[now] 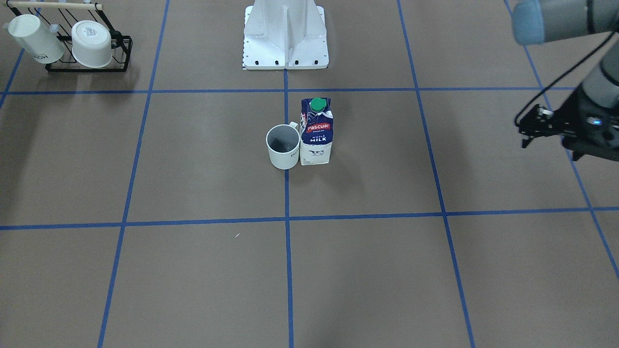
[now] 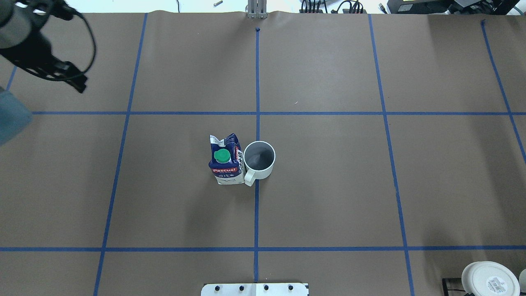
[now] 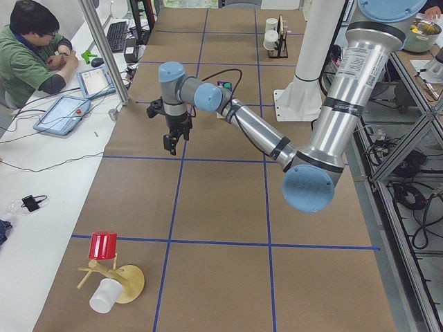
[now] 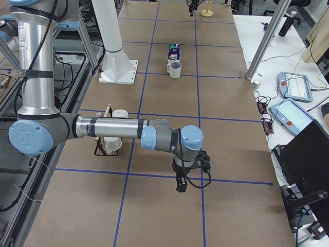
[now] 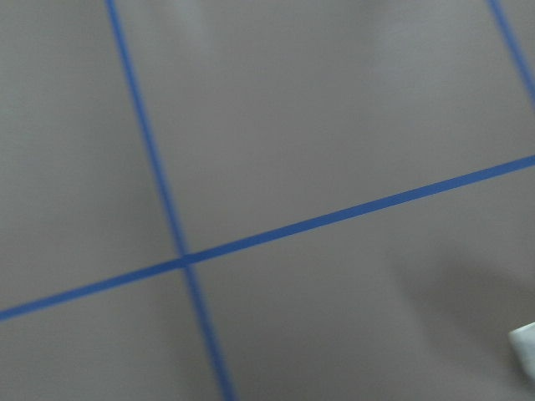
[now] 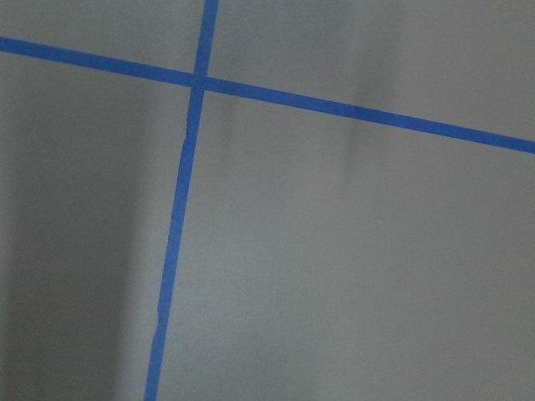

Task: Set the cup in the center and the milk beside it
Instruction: 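Release the milk carton and withdraw the left arm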

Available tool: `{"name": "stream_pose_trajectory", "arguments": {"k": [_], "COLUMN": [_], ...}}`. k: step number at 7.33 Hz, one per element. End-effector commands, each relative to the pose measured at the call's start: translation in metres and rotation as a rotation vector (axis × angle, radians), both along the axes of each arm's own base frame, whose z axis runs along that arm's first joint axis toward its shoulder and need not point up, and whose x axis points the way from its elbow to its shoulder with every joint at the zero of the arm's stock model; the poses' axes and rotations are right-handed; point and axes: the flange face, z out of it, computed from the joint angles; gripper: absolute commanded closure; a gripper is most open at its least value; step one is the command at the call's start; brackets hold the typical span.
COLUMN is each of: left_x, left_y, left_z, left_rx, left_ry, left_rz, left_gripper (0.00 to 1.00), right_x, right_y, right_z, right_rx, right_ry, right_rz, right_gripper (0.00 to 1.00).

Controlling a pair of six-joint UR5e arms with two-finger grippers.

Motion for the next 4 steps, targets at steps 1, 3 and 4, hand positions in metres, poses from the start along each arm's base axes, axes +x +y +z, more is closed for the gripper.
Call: {"name": "stream_pose_trajectory", "arguments": {"k": [1,3,4], "left_x": [-0.135,-0.214,-0.215], "left_y": [-0.013,0.013,0.042], "left_z": [0.119,0.188,0.223], "left_rx": [-0.034,-0.151,-0.161], "left_ry": [-0.001,0.029,0.029], "left_rz": [0.039,-0.086,-0.096], "left_gripper": [0.02,0.02,0.02], "right_x": [0.0,0.0,0.0], "right_y": [0.003,-0.001,-0.003], "right_z": [0.004,-0.004,-0.006], "right_rx": [-0.008,0.008,0.01], "right_ry": [0.0,-0.001,0.0], "right_rz": [0.001,0.001,0.002], "right_gripper": [0.0,0.0,0.0]}}
